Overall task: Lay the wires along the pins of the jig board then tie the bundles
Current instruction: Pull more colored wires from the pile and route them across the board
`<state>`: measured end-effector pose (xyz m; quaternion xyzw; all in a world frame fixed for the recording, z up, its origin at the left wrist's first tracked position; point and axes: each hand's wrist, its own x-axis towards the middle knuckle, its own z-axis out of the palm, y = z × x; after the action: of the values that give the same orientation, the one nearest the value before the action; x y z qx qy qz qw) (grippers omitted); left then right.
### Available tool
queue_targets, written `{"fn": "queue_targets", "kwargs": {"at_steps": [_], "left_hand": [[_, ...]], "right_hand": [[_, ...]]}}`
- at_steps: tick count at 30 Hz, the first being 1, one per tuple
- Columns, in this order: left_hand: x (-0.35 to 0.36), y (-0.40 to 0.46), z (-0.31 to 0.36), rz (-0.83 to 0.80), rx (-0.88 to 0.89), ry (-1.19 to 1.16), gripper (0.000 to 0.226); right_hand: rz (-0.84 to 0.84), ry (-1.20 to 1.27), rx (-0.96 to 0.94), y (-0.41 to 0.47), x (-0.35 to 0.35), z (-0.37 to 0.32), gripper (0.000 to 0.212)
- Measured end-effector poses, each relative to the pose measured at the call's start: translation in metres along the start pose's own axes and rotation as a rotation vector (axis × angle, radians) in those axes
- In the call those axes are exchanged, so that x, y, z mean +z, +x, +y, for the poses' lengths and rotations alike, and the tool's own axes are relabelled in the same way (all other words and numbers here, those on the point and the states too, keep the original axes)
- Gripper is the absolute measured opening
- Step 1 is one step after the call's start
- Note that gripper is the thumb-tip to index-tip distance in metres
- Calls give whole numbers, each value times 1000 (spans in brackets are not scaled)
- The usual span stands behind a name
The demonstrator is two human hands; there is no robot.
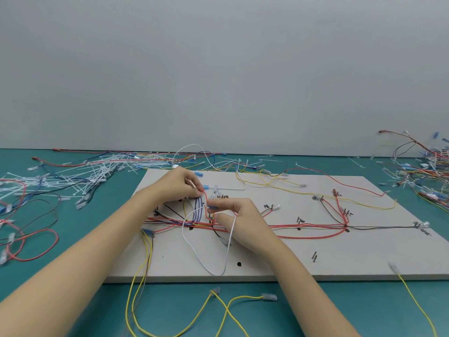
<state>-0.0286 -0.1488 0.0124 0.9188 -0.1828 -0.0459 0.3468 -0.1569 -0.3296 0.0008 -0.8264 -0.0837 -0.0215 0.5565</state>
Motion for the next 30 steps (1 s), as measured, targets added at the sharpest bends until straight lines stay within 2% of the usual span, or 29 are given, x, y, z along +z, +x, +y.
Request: {"fn": "queue_targets", "kwargs": {"at_steps": [2, 9, 14, 22, 27, 30], "left_hand": [[-1, 1, 6, -17, -36, 16, 23], [5, 5, 16, 24, -74, 84, 14], [-2, 7, 22, -52, -106, 109, 8], [-12, 10, 27, 6, -43, 100, 8], [-11, 11, 23, 66, 14, 167, 12], [-12, 9, 18, 43, 12, 168, 8]], "right_hand": [[7, -4, -2, 0, 0, 0, 34], [-3, -25, -23, 0, 1, -1, 37], [-24, -42, -35, -1, 5, -1, 37], [-30, -57, -21, 1, 7, 1, 42], [-27, -32, -3, 2, 9, 5, 30], [-30, -27, -1, 2, 11, 4, 27]]}}
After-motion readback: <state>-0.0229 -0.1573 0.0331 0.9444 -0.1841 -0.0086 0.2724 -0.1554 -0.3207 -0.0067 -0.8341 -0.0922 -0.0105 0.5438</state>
